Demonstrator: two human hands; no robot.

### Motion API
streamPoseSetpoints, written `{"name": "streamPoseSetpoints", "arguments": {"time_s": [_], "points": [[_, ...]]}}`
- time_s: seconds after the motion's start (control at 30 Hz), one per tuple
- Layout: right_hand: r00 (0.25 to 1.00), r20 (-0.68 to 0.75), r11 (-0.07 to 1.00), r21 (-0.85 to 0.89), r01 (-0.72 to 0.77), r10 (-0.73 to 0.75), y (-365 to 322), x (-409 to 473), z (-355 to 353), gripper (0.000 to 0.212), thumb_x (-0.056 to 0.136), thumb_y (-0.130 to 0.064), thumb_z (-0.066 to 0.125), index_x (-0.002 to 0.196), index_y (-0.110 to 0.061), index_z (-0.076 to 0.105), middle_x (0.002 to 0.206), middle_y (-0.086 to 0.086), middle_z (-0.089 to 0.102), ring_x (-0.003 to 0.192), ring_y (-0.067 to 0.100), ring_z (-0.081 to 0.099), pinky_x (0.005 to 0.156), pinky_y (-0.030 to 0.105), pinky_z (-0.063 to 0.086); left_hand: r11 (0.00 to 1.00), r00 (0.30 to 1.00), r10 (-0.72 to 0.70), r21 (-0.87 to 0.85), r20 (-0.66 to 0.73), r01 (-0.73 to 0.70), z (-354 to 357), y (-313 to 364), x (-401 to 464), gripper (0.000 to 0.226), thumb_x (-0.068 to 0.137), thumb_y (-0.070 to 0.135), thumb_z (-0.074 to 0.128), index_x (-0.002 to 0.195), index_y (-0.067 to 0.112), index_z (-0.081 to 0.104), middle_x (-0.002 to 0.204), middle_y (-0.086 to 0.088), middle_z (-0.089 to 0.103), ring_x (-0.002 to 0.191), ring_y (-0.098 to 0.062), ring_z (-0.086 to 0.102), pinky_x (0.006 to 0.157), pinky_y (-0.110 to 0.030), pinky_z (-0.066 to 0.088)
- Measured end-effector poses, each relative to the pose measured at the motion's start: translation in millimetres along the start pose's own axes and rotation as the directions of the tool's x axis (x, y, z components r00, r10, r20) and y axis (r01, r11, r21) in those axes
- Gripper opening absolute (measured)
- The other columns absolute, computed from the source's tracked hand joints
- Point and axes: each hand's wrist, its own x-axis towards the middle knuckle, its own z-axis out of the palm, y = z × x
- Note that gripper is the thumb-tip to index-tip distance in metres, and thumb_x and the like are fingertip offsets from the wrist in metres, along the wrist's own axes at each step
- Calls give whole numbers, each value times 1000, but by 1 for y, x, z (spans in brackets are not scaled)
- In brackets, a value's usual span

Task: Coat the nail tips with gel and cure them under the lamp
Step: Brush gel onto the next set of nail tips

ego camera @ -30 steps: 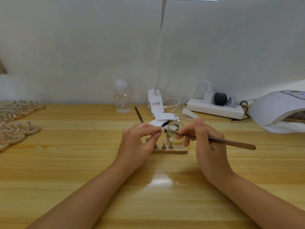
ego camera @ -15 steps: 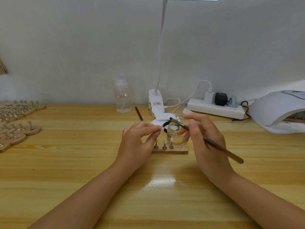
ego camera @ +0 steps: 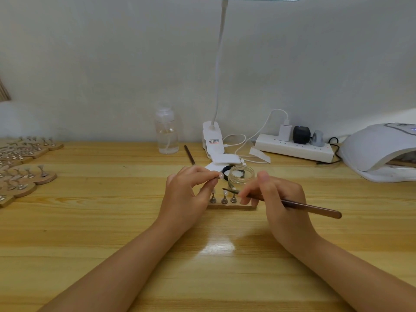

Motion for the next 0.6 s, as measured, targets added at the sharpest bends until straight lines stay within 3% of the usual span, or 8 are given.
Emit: {"name": "streamPoseSetpoints", "arguments": {"time_s": [0.17,0.3,0.43,0.6], "points": [[1000,-16,999,-38,2,-2,1,1,0,41,88,-38,32,72,-20,65,67,-5,65,67,1,59,62,14,46,1000,1000,6,9,9,-6,0,0,0,18,82,7,64,95,18,72,81,17,60,89,-13,57,89,-53,40],[998,-37,997,65,-47,49,1,0,1,45,86,-42,35,64,-19,66,59,5,65,56,5,59,56,21,48,1000,1000,2,11,12,-3,0,0,0,18,82,8,65,94,18,72,80,17,59,88,-12,56,89,-53,39],[999,-13,996,-79,40,-42,2,2,0,36,88,-34,37,76,-18,66,69,-10,65,65,-4,59,60,8,44,1000,1000,12,12,11,-12,1,-1,0,17,80,7,66,92,16,72,78,15,60,87,-14,57,88,-54,39],[998,-49,998,-39,42,-44,3,1,-1,37,88,-34,37,65,-22,64,59,-8,62,58,0,59,58,11,44,1000,1000,5,16,14,-5,0,-1,0,17,80,9,67,93,18,72,79,15,61,87,-13,57,88,-52,39]]}}
